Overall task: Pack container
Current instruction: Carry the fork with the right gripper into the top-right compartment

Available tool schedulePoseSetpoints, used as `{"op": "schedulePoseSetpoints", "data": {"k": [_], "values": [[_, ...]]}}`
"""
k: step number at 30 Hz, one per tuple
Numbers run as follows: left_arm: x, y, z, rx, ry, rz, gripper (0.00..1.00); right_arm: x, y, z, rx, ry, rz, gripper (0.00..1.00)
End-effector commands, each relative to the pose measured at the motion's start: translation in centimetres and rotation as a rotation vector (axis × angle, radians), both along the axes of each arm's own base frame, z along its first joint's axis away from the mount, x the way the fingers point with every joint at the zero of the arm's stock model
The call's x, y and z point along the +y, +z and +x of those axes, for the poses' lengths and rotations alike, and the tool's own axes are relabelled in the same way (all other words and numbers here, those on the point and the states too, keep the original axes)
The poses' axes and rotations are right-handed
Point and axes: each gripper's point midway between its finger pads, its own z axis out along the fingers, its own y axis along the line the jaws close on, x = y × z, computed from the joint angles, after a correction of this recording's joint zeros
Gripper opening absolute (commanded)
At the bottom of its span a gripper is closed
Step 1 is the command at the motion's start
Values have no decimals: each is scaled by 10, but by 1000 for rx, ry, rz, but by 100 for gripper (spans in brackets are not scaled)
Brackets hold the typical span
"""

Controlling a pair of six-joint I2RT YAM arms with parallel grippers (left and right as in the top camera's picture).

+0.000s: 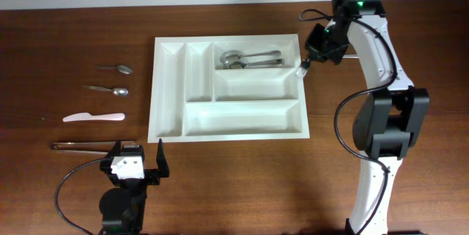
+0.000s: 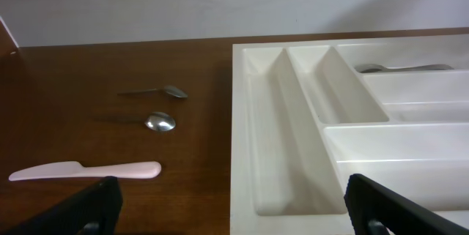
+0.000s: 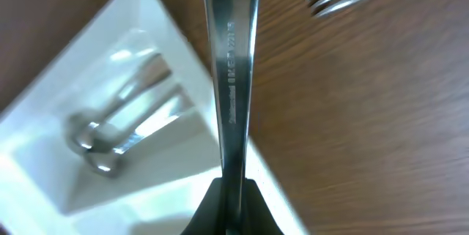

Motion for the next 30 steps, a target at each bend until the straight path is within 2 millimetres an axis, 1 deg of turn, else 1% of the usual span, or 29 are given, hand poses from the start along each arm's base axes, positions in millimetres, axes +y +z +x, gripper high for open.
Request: {"op": "schedulePoseSetpoints", "data": {"k": [1,6,9,11,14,18,20,25,28,30], "values": [[-2,0,0,1,-16,9,99,34,47,0,-26,-164,85,4],[-2,0,0,1,-16,9,99,78,49,-13,46,-336,107,4],[-2,0,0,1,-16,9,99,106,48,-23,77,-387,111,4],[-2,0,0,1,-16,9,99,118,44,-33,102,-440,81,4],[-2,0,0,1,-16,9,99,126,38,-50,138,-516,21,4],[-2,0,0,1,-16,9,99,130,34,-67,181,-577,-26,4],[-2,0,0,1,-16,9,99,133,34,-69,184,-576,-26,4],[-2,0,0,1,-16,9,99,130,30,-75,219,-628,-36,4],[-2,0,0,1,-16,9,99,132,23,-77,230,-651,-40,4],[-2,0,0,1,-16,9,99,135,19,-74,226,-656,-31,4]]}}
